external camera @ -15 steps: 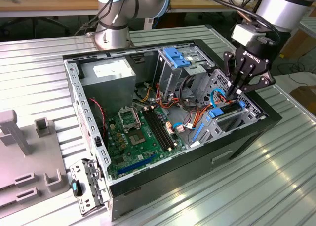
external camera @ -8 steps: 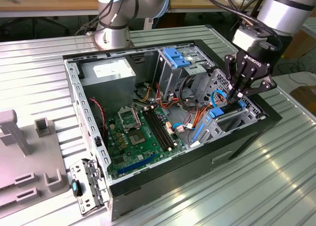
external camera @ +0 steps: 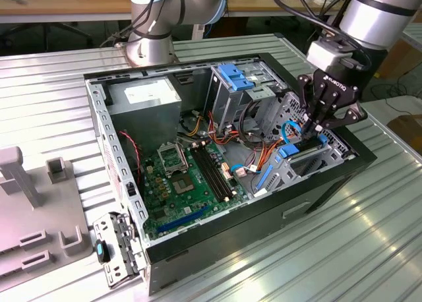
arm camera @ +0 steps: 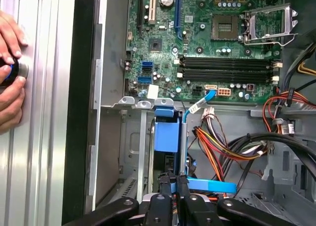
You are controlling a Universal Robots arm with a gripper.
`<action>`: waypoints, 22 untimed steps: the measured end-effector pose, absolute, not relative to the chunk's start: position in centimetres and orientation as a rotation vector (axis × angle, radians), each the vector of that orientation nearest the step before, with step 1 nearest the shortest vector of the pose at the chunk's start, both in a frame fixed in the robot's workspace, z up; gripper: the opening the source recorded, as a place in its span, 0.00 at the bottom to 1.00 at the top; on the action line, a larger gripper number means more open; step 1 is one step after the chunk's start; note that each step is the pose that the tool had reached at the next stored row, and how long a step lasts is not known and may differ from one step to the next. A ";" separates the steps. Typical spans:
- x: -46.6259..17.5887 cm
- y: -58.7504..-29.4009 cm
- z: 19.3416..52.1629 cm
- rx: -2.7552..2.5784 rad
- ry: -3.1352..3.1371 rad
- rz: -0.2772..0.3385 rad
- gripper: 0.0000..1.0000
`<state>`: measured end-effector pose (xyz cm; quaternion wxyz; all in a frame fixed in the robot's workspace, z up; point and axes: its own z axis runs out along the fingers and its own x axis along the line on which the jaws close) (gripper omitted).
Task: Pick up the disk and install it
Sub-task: 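Insert the second disk wire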
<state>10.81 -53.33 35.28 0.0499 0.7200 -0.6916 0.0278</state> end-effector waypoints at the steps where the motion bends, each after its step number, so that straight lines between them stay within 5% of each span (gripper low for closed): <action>1: 10.8 -53.3 35.3 2.185 -2.114 0.084 0.16; 22: 11.2 -53.3 34.8 2.152 -2.150 0.086 0.16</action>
